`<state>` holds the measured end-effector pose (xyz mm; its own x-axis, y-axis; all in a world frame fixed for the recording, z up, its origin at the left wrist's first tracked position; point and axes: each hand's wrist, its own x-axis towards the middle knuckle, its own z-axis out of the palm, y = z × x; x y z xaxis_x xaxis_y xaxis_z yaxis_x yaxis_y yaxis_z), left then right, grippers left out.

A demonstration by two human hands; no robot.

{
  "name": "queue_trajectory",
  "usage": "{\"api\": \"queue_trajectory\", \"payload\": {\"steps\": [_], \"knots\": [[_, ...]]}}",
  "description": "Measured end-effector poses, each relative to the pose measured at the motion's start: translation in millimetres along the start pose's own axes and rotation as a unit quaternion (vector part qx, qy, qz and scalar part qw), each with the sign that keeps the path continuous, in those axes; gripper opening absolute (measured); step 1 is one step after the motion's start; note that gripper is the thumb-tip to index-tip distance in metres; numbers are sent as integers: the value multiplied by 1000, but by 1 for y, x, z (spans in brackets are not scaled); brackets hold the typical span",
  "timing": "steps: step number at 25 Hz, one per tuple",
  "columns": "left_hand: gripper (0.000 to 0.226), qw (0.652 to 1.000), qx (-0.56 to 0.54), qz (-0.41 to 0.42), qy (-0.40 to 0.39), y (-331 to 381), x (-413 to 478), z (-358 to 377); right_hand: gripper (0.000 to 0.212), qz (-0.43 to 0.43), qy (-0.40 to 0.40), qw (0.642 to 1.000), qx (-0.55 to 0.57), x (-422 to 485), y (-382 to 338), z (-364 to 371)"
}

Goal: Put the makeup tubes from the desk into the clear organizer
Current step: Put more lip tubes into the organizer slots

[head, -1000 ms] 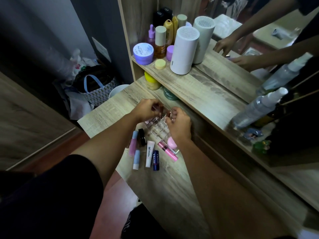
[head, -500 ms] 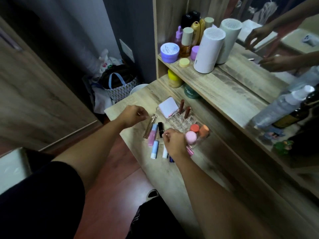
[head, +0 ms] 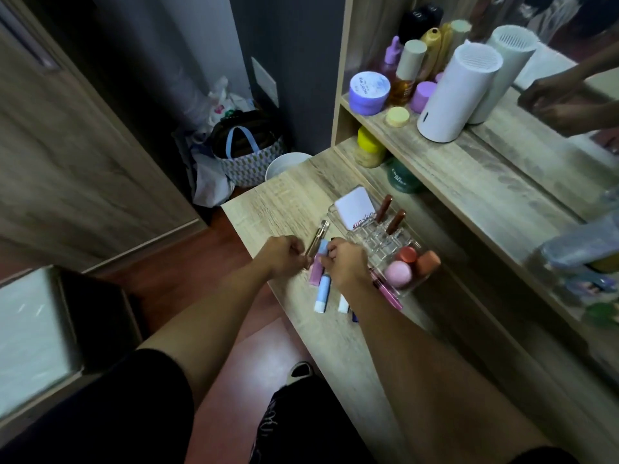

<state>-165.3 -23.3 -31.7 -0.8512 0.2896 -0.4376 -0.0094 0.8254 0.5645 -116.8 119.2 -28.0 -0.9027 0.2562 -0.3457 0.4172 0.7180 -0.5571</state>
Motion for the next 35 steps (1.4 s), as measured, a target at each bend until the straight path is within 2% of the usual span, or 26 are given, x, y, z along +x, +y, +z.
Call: {"api": "queue_trajectory", "payload": {"steps": [5, 9, 13, 16, 19, 22, 26, 29, 31, 35], "knots": [[13, 1000, 2, 10, -14, -4, 5, -11, 22, 10, -11, 1000, -3, 3, -3, 5], [20, 998, 63, 6, 19, -20, 11, -29, 25, 1, -4, 999, -36, 6, -11, 7], [26, 995, 76, 48, 38, -24, 11, -27, 29, -6, 11, 998, -54, 8, -18, 13], [23, 992, 87, 75, 48, -21, 15, -17, 35, 20, 20, 999, -34, 10, -23, 18], [21, 994, 77, 63, 44, -20, 19, -19, 40, 49, 30, 998, -12, 12, -28, 19], [19, 998, 15, 31, 45, -26, 17, -29, 49, 50, 38, 997, 41, 12, -33, 17], [17, 994, -94, 30, 48, -19, 10, -49, 61, 6, 52, 974, 219, 4, -34, -4], [38, 982, -173, 73, 21, 10, 4, -60, 50, -39, 67, 937, 340, -8, -25, -31], [47, 969, -225, 102, 1, 33, 4, -60, 42, -49, 92, 923, 371, -18, -14, -53], [14, 959, -246, 143, -3, 76, 6, -50, 40, -38, 169, 932, 319, -37, 19, -90]]}}
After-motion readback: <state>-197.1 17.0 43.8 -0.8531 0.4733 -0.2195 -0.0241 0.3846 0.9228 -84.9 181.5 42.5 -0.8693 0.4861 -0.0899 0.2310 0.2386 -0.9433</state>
